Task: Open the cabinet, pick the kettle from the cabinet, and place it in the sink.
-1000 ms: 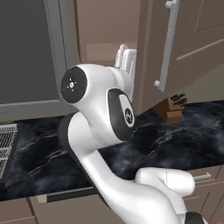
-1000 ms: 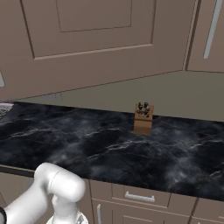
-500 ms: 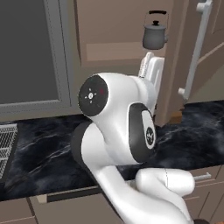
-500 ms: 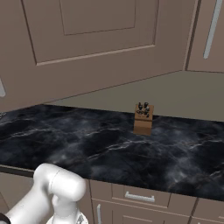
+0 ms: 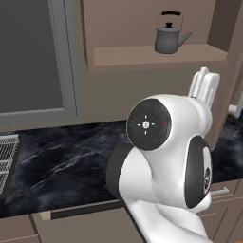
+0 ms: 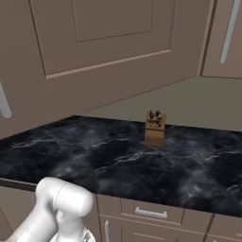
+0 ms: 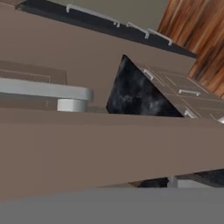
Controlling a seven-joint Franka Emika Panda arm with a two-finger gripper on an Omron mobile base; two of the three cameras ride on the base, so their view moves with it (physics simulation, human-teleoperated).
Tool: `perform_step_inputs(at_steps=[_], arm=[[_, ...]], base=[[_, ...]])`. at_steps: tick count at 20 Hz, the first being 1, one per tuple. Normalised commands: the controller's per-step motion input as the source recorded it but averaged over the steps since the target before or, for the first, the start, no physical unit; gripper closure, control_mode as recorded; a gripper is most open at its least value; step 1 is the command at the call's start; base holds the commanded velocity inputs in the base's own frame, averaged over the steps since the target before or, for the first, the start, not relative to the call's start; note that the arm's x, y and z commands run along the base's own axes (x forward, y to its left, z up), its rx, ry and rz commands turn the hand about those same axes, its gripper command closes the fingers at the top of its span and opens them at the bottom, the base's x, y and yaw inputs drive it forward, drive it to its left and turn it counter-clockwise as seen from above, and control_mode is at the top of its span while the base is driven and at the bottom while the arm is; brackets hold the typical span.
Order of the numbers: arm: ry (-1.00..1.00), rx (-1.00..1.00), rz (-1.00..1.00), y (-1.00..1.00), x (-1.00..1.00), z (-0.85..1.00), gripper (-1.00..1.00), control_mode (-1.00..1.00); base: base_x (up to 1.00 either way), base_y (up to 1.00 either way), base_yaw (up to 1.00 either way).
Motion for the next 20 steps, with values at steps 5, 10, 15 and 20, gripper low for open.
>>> perform_step_inputs(at_steps=[5, 10, 15, 20], arm=[[0.00, 0.00, 0.00, -0.58, -0.48, 0.00, -1.00, -1.00], [0.00, 0.00, 0.00, -0.61, -0.48, 0.00, -1.00, -1.00], [0.00, 0.00, 0.00, -0.64, -0.49, 0.00, -1.00, -1.00], [0.00, 0.00, 0.00, -0.63, -0.44, 0.00, -1.00, -1.00]], base=[[0.00, 0.00, 0.00], [0.00, 0.00, 0.00], [0.00, 0.00, 0.00], [0.00, 0.00, 0.00]])
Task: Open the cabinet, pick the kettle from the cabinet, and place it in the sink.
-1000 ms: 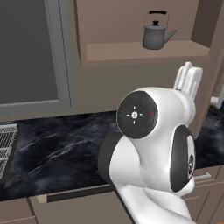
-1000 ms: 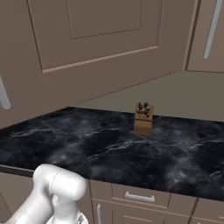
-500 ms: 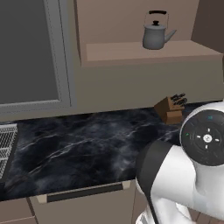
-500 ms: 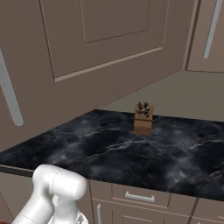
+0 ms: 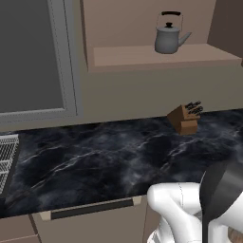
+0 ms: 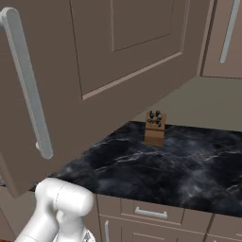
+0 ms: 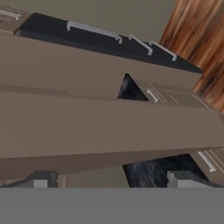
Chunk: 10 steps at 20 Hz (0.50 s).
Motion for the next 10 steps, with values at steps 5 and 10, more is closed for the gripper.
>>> perform_step_inputs(at_steps=[5, 10], arm=[[0.00, 0.00, 0.00, -0.62, -0.35, 0.00, -1.00, -1.00], [0.05, -0.05, 0.00, -0.50, -0.21, 0.03, -1.00, -1.00]], base=[[0.00, 0.00, 0.00], [0.00, 0.00, 0.00]])
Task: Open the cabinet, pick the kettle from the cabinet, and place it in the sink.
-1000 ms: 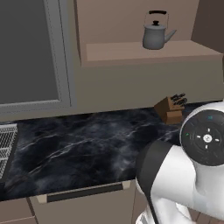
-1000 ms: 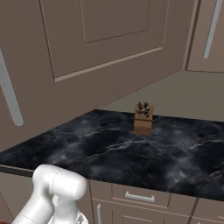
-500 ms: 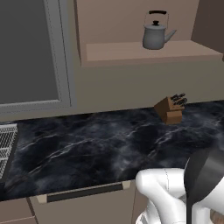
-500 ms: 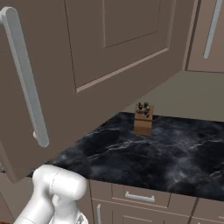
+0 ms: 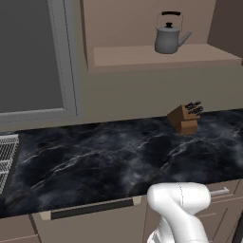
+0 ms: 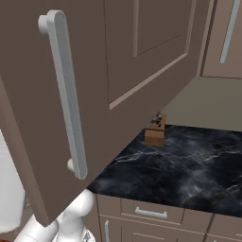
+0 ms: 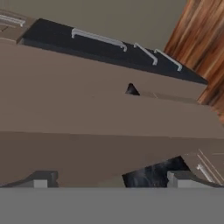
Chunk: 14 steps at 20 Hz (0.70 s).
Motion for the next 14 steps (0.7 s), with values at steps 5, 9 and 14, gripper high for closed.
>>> perform_step_inputs(at_steps=[5, 9, 14], arm=[[0.19, -0.14, 0.00, -0.27, -0.02, 0.07, -1.00, -1.00], [0.24, -0.16, 0.00, 0.04, 0.00, -0.03, -1.00, -1.00], [0.18, -0.10, 0.05, 0.44, 0.01, -0.14, -1.00, -1.00]], base=[[0.00, 0.00, 0.00], [0.00, 0.00, 0.00], [0.00, 0.00, 0.00]])
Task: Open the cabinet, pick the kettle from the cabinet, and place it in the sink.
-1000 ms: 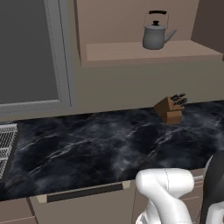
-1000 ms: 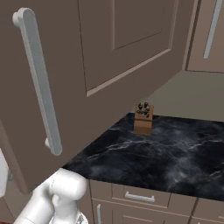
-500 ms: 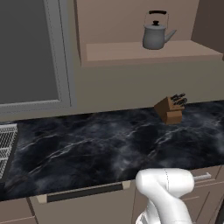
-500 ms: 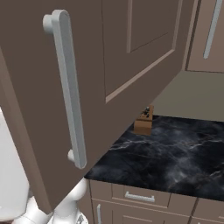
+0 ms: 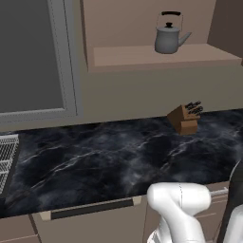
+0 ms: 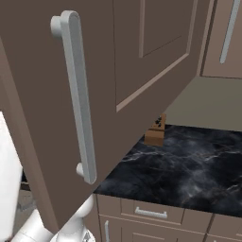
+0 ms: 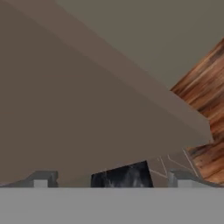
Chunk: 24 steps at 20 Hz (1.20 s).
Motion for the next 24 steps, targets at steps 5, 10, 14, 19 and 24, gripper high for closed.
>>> perform_step_inputs(at_steps=[5, 10, 14, 19, 24], arm=[[0.07, -0.10, 0.13, 0.66, 0.00, -0.02, -1.00, -1.00], [0.16, -0.09, 0.16, 0.69, 0.01, 0.06, -1.00, -1.00], [0.17, -0.08, 0.16, 0.63, 0.08, 0.13, -1.00, -1.00], [0.13, -0.07, 0.13, 0.56, 0.23, 0.17, -1.00, -1.00], [0.15, -0.07, 0.14, 0.36, 0.31, 0.29, -1.00, -1.00]], base=[[0.00, 0.00, 0.00], [0.00, 0.00, 0.00], [0.00, 0.00, 0.00], [0.00, 0.00, 0.00], [0.00, 0.00, 0.00]])
